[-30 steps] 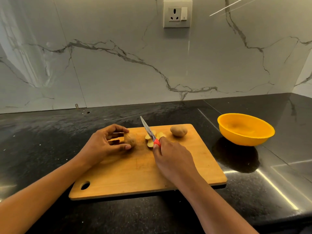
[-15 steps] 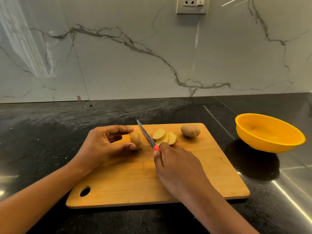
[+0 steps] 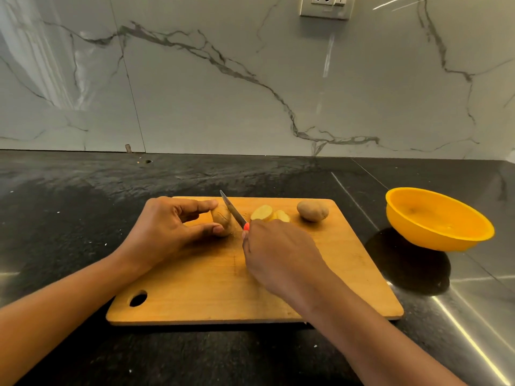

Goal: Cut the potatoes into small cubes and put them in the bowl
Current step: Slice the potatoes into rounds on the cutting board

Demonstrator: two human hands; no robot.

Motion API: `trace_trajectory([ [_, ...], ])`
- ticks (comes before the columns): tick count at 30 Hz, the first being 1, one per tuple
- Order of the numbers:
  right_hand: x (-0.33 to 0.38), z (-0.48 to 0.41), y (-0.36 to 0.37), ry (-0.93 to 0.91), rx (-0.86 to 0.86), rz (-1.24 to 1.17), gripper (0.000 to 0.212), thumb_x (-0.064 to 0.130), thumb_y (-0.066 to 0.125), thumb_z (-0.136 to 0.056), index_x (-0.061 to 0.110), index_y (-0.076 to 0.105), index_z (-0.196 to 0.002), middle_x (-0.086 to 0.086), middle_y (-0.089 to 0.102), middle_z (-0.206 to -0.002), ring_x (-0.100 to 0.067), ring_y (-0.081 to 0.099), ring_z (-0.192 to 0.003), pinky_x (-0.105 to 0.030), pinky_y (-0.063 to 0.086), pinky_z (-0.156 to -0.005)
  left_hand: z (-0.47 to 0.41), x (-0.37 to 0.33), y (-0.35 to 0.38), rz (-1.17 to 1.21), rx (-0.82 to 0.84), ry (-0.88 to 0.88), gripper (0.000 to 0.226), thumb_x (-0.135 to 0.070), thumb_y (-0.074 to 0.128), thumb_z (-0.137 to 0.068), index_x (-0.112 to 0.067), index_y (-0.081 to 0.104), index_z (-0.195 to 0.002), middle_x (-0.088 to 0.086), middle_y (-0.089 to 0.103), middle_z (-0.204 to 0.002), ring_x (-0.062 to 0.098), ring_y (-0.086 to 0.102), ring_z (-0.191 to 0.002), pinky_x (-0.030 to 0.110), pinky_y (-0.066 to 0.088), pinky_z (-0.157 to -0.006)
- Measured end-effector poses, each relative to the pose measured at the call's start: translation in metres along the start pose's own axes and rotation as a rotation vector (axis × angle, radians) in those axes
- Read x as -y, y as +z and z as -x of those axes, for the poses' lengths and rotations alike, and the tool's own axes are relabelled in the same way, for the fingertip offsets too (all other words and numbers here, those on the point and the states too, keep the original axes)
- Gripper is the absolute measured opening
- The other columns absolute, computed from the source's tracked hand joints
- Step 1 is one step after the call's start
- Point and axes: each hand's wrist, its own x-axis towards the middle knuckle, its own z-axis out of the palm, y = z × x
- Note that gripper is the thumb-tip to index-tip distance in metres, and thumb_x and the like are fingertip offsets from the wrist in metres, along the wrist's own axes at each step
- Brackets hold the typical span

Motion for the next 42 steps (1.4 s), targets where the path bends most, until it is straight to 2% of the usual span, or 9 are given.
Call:
trace_trajectory([
  [3, 0.0, 0.0, -0.003, -0.031, -0.003, 0.046, 0.023, 0.026, 0.041, -0.101, 0.014, 0.058, -0.112, 0.0, 0.052, -0.084, -0.014, 0.045, -0.073, -0.023, 0.027, -0.048, 0.0, -0.001, -0.001, -0.034, -0.014, 0.023, 0.048, -0.049, 0.072, -0.052, -0.039, 0.065, -0.098, -0.038, 0.061, -0.079, -0.02, 0.055, -0.092, -0.001, 0.041, -0.079],
  [5, -0.003, 0.006, -0.003, -0.049, -0.011, 0.049, 0.022, 0.026, 0.039, -0.102, 0.016, 0.059, -0.107, 0.005, 0.046, -0.073, -0.013, 0.046, -0.07, -0.024, 0.029, -0.049, 0.0, -0.001, -0.001, -0.049, -0.008, 0.041, 0.046, -0.052, 0.072, -0.052, -0.042, 0.064, -0.097, -0.042, 0.059, -0.078, -0.018, 0.056, -0.093, 0.0, 0.042, -0.078],
  [7, -0.003, 0.009, -0.002, -0.048, -0.021, 0.045, 0.023, 0.026, 0.037, -0.102, 0.017, 0.058, -0.106, 0.007, 0.039, -0.068, -0.01, 0.043, -0.067, -0.025, 0.029, -0.05, 0.001, -0.001, -0.001, -0.064, -0.012, 0.053, 0.047, -0.056, 0.069, -0.052, -0.044, 0.062, -0.097, -0.034, 0.062, -0.081, -0.015, 0.058, -0.094, 0.002, 0.045, -0.078],
  [12, 0.003, -0.009, -0.004, -0.015, 0.05, 0.034, 0.026, 0.027, 0.04, -0.102, 0.014, 0.057, -0.117, 0.001, 0.052, -0.088, -0.013, 0.047, -0.076, -0.027, 0.035, -0.058, 0.0, -0.001, -0.002, -0.086, -0.005, 0.053, 0.055, -0.06, 0.064, -0.053, -0.039, 0.061, -0.103, -0.023, 0.064, -0.093, -0.002, 0.063, -0.091, 0.013, 0.05, -0.08],
  [18, -0.001, -0.004, -0.005, -0.041, 0.051, 0.058, 0.028, 0.028, 0.037, -0.103, 0.015, 0.058, -0.114, 0.003, 0.05, -0.084, -0.012, 0.049, -0.075, -0.026, 0.036, -0.058, -0.001, -0.001, -0.001, -0.084, -0.009, 0.056, 0.064, -0.061, 0.061, -0.052, -0.032, 0.062, -0.109, -0.02, 0.065, -0.092, -0.004, 0.062, -0.085, 0.008, 0.049, -0.074],
  [27, 0.004, -0.005, -0.002, -0.031, 0.054, 0.081, 0.026, 0.026, 0.039, -0.102, 0.015, 0.059, -0.114, 0.003, 0.048, -0.083, -0.011, 0.046, -0.073, -0.028, 0.037, -0.064, -0.002, 0.004, -0.001, -0.074, -0.003, 0.058, 0.054, -0.053, 0.068, -0.057, -0.036, 0.061, -0.108, -0.026, 0.061, -0.092, -0.009, 0.06, -0.086, 0.001, 0.044, -0.073],
  [31, 0.01, -0.015, 0.004, -0.021, 0.079, 0.113, 0.025, 0.023, 0.038, -0.101, 0.014, 0.06, -0.111, -0.004, 0.06, -0.096, -0.015, 0.046, -0.076, -0.029, 0.039, -0.067, -0.004, 0.005, 0.0, -0.067, 0.0, 0.066, 0.051, -0.052, 0.07, -0.058, -0.038, 0.062, -0.106, -0.028, 0.061, -0.093, -0.012, 0.06, -0.088, 0.002, 0.044, -0.073],
  [35, 0.006, 0.004, 0.01, -0.027, 0.116, 0.133, 0.025, 0.023, 0.035, -0.102, 0.015, 0.058, -0.108, 0.002, 0.048, -0.084, -0.014, 0.045, -0.074, -0.029, 0.033, -0.063, -0.005, 0.006, -0.003, -0.029, 0.018, 0.046, 0.047, -0.056, 0.069, -0.055, -0.043, 0.062, -0.1, -0.03, 0.061, -0.091, -0.016, 0.058, -0.093, 0.003, 0.045, -0.076],
  [42, 0.018, 0.001, 0.008, 0.014, 0.157, 0.15, 0.025, 0.018, 0.038, -0.1, 0.012, 0.056, -0.117, -0.007, 0.06, -0.113, -0.023, 0.057, -0.099, -0.031, 0.038, -0.07, -0.005, 0.01, -0.004, 0.03, 0.044, -0.015, 0.056, -0.056, 0.072, -0.051, -0.039, 0.065, -0.104, -0.017, 0.068, -0.101, -0.001, 0.063, -0.098, 0.015, 0.05, -0.085],
])
